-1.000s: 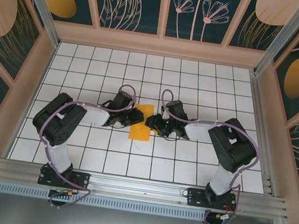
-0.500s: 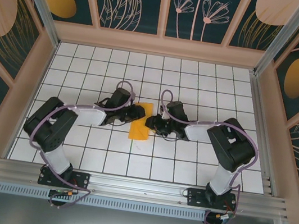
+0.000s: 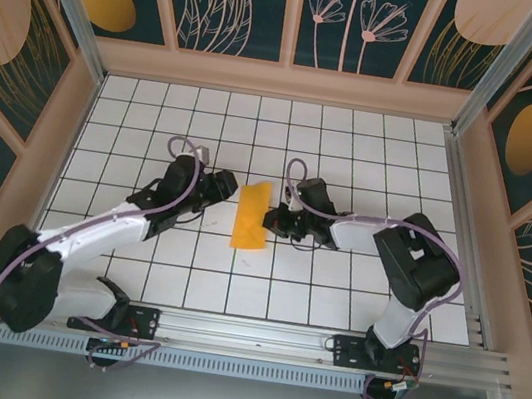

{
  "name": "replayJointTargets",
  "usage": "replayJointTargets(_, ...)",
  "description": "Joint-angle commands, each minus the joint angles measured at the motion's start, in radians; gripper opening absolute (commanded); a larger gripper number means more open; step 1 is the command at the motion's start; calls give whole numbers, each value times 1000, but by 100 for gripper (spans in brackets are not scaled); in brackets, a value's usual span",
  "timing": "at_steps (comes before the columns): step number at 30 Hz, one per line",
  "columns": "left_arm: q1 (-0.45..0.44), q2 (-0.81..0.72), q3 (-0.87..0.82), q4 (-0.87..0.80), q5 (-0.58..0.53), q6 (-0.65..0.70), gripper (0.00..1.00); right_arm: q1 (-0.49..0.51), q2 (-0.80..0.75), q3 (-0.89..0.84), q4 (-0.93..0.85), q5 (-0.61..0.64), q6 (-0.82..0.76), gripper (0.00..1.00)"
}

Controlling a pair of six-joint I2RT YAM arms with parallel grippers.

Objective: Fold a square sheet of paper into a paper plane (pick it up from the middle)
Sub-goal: Turn over the paper at the center of the table.

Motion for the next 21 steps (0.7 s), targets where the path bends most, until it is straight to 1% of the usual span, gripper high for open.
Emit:
replayJointTargets(1, 8, -116, -43, -14, -94, 2, 47, -4, -133, 81, -195, 115, -121, 0)
replayJointTargets(3, 8, -190, -72, -6, -124, 8, 49, -3, -189, 126, -335, 213, -175, 0)
replayJointTargets(6, 7, -296, -124, 16, -165, 7, 53, 2, -269, 191, -528, 417, -236, 0)
replayJointTargets(8, 8, -359, -171, 47, -189, 1, 55, 18, -306, 245, -655, 589, -263, 0)
replayJointTargets(10, 8, -411, -210, 65, -220, -10, 59, 55, -318, 301, -772, 784, -261, 0)
replayJointTargets(12, 8, -458, -239, 64, -258, -17, 61, 98, -302, 362, -905, 973, -241, 1)
replayJointTargets(13, 8, -480, -252, 59, -278, -19, 63, 123, -282, 401, -983, 1078, -211, 1)
replayJointTargets(14, 8, -502, -261, 49, -303, -23, 63, 145, -254, 438, -1064, 1156, -178, 0)
replayJointTargets(16, 8, -540, -268, 15, -349, -36, 64, 179, -197, 494, -1174, 1239, -123, 1)
replayJointTargets(21, 8, -629, -277, -85, -464, -67, 65, 258, -16, 572, -1259, 1237, -91, 1)
